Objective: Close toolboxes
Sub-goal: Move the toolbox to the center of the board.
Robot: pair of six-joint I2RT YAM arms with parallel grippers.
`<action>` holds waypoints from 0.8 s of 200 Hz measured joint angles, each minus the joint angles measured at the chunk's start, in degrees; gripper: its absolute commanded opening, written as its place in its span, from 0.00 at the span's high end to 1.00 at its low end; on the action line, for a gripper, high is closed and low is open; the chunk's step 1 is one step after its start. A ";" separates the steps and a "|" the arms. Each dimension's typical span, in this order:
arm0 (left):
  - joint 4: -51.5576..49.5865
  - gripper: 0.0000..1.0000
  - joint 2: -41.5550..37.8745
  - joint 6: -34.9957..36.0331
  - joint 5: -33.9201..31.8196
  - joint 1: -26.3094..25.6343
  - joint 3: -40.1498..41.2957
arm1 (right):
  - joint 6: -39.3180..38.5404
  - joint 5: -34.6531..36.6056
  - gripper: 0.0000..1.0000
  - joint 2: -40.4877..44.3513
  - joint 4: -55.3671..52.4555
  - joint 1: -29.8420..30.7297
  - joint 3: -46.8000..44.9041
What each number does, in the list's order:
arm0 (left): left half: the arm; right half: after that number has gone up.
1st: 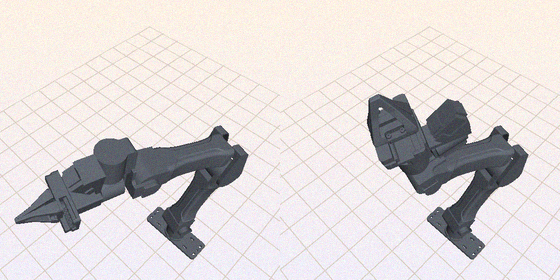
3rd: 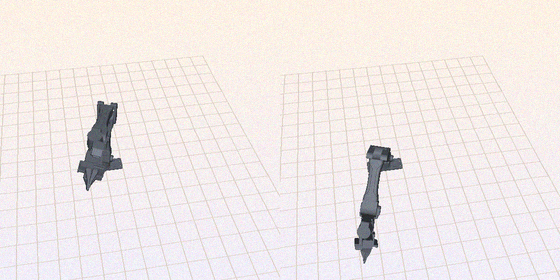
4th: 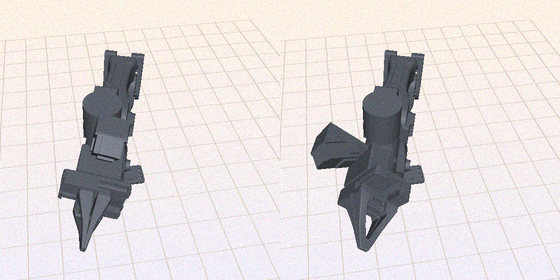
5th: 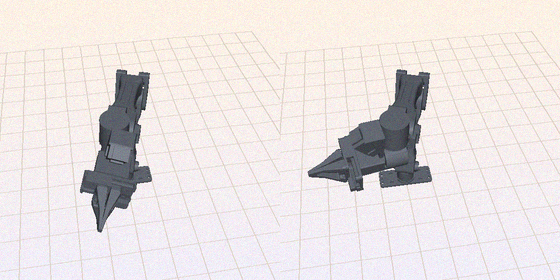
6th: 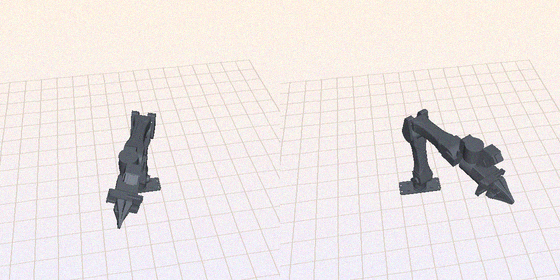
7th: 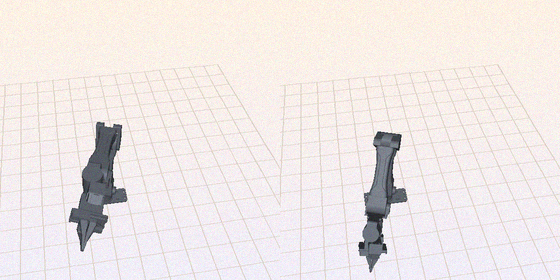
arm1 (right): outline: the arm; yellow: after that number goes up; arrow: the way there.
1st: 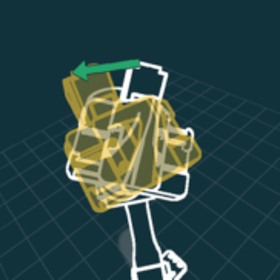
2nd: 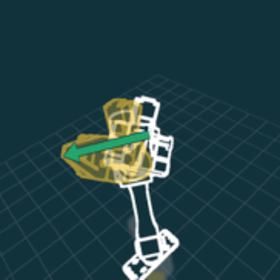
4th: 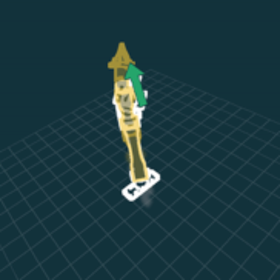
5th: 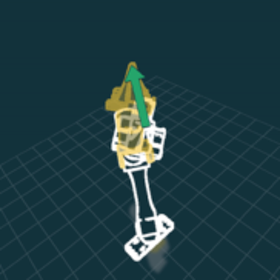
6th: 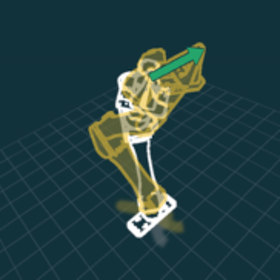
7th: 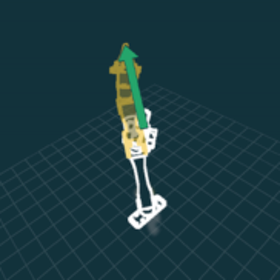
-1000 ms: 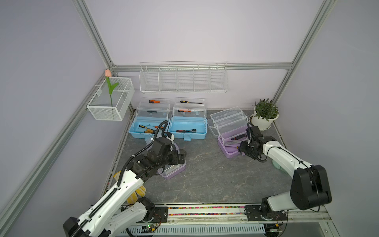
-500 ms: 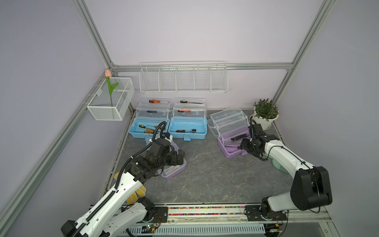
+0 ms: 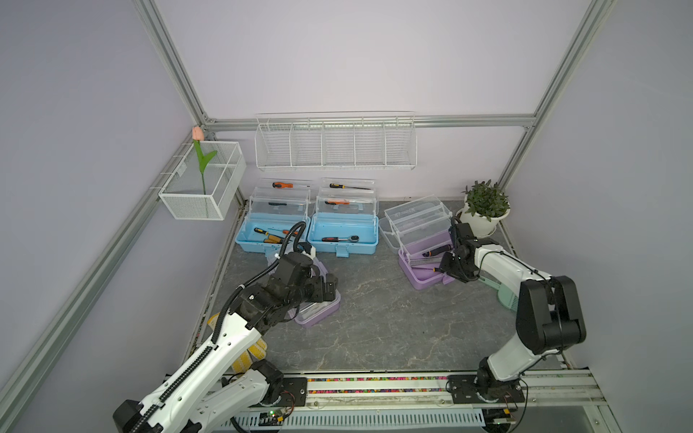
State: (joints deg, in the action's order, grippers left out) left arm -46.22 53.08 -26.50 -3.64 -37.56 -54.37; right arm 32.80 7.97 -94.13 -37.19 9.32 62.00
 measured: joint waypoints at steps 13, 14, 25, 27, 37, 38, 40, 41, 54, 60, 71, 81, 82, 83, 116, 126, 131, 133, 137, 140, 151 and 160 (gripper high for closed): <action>-0.17 0.01 0.00 -0.02 0.00 0.00 0.00 | -0.94 0.55 0.50 0.85 -0.02 -0.31 -1.14; -0.17 0.00 0.00 -0.02 0.00 0.00 0.00 | -1.05 0.63 0.51 0.92 -0.04 -0.33 -1.22; -0.37 0.00 0.00 0.00 -0.20 0.00 0.00 | -1.99 1.29 0.56 2.10 -0.22 -0.61 -2.56; -0.39 0.00 -0.02 0.00 -0.24 0.00 0.00 | -2.29 1.36 0.56 2.27 -0.31 -0.63 -2.71; -0.44 0.00 -0.15 -0.02 -0.57 0.00 0.00 | -3.08 2.03 0.59 3.37 -0.66 -0.92 -3.76; -0.44 0.00 -0.17 0.00 -0.61 0.00 0.00 | -3.04 2.10 0.59 3.45 -0.66 -0.94 -3.82; -0.44 0.00 -0.20 0.00 -0.66 0.00 0.00 | -3.32 2.21 0.60 3.67 -0.74 -1.01 -4.04; -0.44 0.00 -0.24 -0.02 -0.68 0.00 0.00 | -3.45 2.29 0.60 3.76 -0.79 -1.03 -4.11; -0.46 0.00 -0.63 -0.02 -1.01 0.00 -0.07 | -4.33 3.13 0.61 4.94 -1.27 -1.81 -5.29; -0.46 0.00 -0.83 -0.02 -1.05 0.00 -0.07 | -4.74 3.21 0.61 5.33 -1.44 -2.21 -5.79; -0.57 0.00 -1.07 -0.02 -1.05 0.00 -0.09 | -5.70 3.45 0.63 5.99 -1.66 -2.93 -6.84; -0.70 0.00 -1.07 -0.02 -1.03 0.00 -0.11 | -6.38 3.61 0.64 6.56 -1.81 -3.39 -7.87; -0.70 0.00 -1.07 -0.02 -1.01 0.00 -0.11 | -6.54 3.69 0.64 6.67 -1.84 -3.50 -8.04; -0.72 0.00 -1.07 -0.02 -1.01 0.00 -0.11 | -6.58 3.74 0.65 6.71 -1.84 -3.56 -8.11; -0.85 0.00 -1.03 -0.04 -0.81 0.00 -0.11 | -9.68 6.54 0.69 9.77 -2.60 -4.92 -11.06; -0.83 0.00 -1.03 -0.07 -0.72 0.00 -0.11 | -10.67 7.15 0.69 11.08 -2.56 -5.11 -12.26; -0.85 0.00 -1.03 -0.11 -0.61 0.00 -0.11 | -11.13 7.28 0.69 11.78 -2.54 -5.16 -12.87; -0.83 0.00 -1.03 -0.13 -0.59 0.00 -0.11 | -11.28 7.32 0.70 11.96 -2.56 -5.16 -13.03; -0.83 0.00 -1.03 -0.24 -0.57 -0.02 -0.09 | -11.69 7.37 0.72 12.48 -2.56 -5.16 -13.49; -0.83 0.01 -1.03 -0.28 -0.50 -0.02 -0.09 | -11.93 7.39 0.73 12.81 -2.47 -5.16 -13.77; -0.79 0.00 -1.03 -0.50 -0.24 -0.02 0.02 | -12.55 7.48 0.73 13.70 -1.88 -5.16 -14.58; -0.57 0.00 -1.03 -0.79 0.15 -0.02 0.31 | -12.96 7.48 0.73 14.14 -1.53 -5.25 -15.02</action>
State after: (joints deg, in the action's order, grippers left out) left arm -46.78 52.05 -27.29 -3.49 -37.58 -54.06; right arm 19.84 15.44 -79.99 -38.72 4.08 46.98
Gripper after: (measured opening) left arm 0.996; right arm 0.271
